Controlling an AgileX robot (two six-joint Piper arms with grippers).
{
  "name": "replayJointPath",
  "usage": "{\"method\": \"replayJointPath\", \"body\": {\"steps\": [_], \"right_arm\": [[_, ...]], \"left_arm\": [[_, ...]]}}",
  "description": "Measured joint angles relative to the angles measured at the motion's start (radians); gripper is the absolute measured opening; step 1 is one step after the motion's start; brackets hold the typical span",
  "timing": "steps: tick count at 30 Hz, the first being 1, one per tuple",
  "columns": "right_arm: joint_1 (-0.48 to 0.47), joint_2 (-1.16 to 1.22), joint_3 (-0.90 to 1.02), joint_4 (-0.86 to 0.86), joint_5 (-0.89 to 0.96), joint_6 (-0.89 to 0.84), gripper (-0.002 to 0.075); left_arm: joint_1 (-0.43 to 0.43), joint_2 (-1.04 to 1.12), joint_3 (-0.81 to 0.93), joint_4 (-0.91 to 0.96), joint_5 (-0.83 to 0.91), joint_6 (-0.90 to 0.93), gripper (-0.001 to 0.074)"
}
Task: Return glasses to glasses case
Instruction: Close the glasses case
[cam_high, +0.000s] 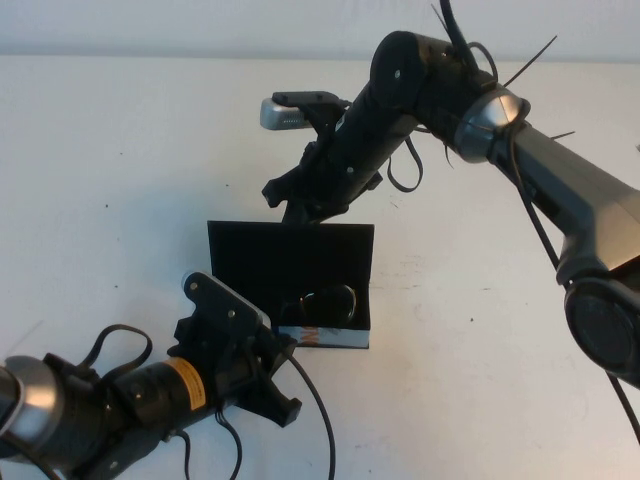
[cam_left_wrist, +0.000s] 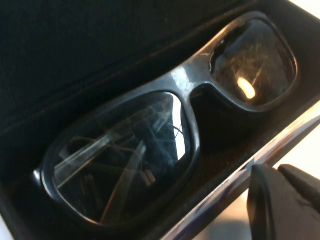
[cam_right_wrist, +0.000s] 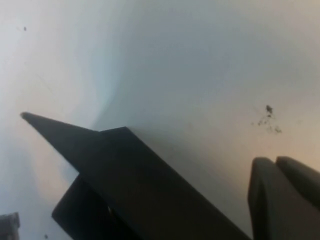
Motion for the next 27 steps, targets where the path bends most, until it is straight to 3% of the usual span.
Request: {"method": "replayJointPath", "body": {"steps": [8,20,27], "right_arm": [[0.009,-0.062,0.040,0.013,0.002,0.004,-0.0011],[0.069,-0.168,0.356,0.002,-0.004,0.004,-0.0011],[0.098,-0.210,0.404,-0.002,-0.006,0.004,-0.0011]], "left_arm": [[0.000,0.000,0.000,0.000,-0.001,0.002,-0.0001],[0.000,0.000,0.000,-0.009,-0.002,0.006,-0.0001],[0.000,0.000,0.000,-0.015,-0.023,0.008,-0.0001]]}}
